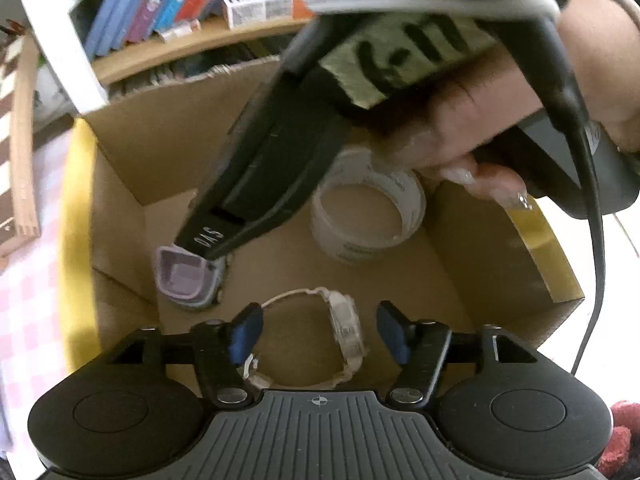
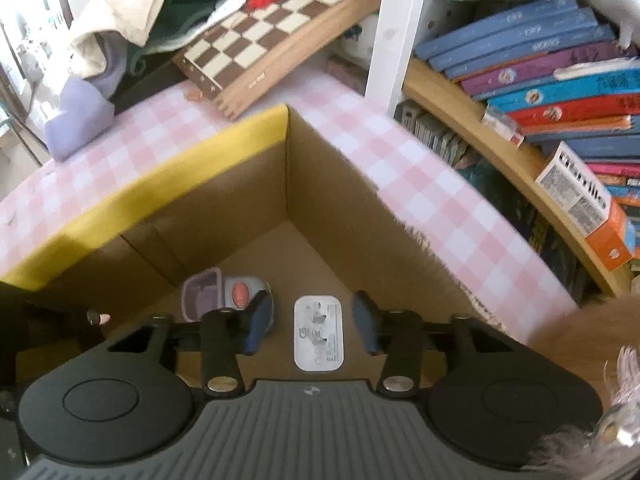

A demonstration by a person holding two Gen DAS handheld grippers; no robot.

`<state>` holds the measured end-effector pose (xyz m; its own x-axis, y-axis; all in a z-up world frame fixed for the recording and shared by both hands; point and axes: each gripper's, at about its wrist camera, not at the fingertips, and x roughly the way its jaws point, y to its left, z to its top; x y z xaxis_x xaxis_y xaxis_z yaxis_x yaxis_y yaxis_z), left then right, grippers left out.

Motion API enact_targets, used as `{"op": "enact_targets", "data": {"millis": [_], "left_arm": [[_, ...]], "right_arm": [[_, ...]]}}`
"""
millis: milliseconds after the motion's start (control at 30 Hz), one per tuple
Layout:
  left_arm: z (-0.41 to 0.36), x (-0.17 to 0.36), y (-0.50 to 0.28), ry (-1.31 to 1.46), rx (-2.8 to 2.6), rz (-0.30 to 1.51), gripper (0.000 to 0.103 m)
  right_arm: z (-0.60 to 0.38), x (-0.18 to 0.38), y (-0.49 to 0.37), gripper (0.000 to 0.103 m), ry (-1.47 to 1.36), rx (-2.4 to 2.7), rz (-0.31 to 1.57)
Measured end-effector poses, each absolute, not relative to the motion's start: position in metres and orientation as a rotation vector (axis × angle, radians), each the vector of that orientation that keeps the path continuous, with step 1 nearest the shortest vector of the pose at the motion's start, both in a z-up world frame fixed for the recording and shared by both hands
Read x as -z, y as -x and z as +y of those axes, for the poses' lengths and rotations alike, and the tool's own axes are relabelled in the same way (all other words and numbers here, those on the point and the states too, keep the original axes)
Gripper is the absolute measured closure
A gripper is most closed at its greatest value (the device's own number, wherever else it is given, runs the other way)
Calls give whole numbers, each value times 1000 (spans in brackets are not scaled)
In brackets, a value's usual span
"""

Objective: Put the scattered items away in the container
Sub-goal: 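Lower the charger into the box and open the right tool while the left tool releases the watch, then withdraw both tools from the box back over the table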

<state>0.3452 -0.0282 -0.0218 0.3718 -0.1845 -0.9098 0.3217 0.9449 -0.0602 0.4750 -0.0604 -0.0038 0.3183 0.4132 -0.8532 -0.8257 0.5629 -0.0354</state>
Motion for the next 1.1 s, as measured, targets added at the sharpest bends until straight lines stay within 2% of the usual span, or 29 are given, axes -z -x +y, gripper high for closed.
{"op": "enact_targets", "data": {"millis": [167, 300, 667, 1033, 1100], "left_arm": [[-27, 5, -335, -153, 296, 1083, 29], [-18, -19, -312, -139, 268, 1005, 24], [-1, -69, -266, -98, 226, 779, 22], [7, -81, -201, -110, 240, 678, 21], [8, -80, -187, -117, 242, 671, 17]], "right_arm": [[-63, -9, -464, 45, 520, -841, 885], [-70, -26, -454, 44, 478, -808, 848], [-107, -84, -397, 42, 353, -742, 745], [-137, -110, -313, 38, 318, -638, 644], [-143, -111, -295, 36, 314, -620, 627]]}}
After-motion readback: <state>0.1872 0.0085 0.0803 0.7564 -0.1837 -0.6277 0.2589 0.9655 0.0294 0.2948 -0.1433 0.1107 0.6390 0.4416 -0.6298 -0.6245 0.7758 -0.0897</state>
